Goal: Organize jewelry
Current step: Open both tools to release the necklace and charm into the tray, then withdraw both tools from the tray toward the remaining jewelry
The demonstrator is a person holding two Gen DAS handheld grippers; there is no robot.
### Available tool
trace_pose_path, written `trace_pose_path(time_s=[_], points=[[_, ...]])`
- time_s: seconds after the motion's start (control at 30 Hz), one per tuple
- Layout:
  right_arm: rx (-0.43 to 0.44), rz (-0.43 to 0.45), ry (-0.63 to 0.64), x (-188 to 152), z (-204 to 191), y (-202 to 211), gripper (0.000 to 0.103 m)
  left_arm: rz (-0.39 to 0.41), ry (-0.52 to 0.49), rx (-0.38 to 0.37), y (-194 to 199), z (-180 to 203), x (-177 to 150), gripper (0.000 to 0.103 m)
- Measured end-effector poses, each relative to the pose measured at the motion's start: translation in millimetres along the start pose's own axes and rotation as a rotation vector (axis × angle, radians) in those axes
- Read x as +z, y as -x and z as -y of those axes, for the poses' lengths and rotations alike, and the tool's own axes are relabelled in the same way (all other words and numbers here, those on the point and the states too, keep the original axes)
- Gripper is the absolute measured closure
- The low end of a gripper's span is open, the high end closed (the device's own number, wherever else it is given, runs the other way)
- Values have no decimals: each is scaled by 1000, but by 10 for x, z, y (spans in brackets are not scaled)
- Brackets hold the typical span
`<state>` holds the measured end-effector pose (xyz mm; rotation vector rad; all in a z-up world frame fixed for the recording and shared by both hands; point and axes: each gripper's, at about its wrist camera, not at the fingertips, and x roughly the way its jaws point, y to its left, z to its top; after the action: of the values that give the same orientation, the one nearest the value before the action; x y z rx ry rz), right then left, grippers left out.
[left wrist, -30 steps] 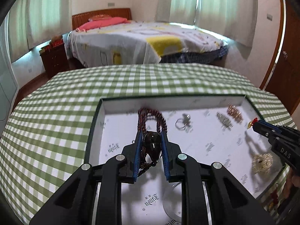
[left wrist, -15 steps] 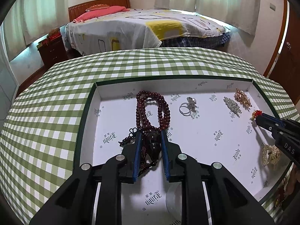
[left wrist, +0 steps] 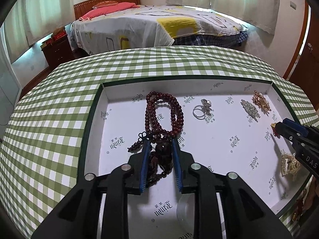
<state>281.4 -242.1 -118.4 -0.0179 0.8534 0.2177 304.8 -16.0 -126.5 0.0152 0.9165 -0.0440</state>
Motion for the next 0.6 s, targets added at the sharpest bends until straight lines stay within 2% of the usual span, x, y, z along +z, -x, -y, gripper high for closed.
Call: trace_pose_path(time_s=[0.07,0.13,0.2,0.27,0.4,0.6], points=[[0,4,-3,-2,3,14,67,11,1,-1,18,10,16,57],[-1,13,-3,-6,3,42,62,19,0,-1,36,15,21,51],[-1,17,-1,-2,2,66,61,14,-3,-5,32,24,25,50],[-2,26,-1,2,-1,103,54,12,-3,-11,36,32,23,48],[-1,44,-3,18,-8,192,52,22,-11,-14,82,66,20,42],[5,78,-13,32,-36,395,50,84,-5,-25,337,84,31,35]])
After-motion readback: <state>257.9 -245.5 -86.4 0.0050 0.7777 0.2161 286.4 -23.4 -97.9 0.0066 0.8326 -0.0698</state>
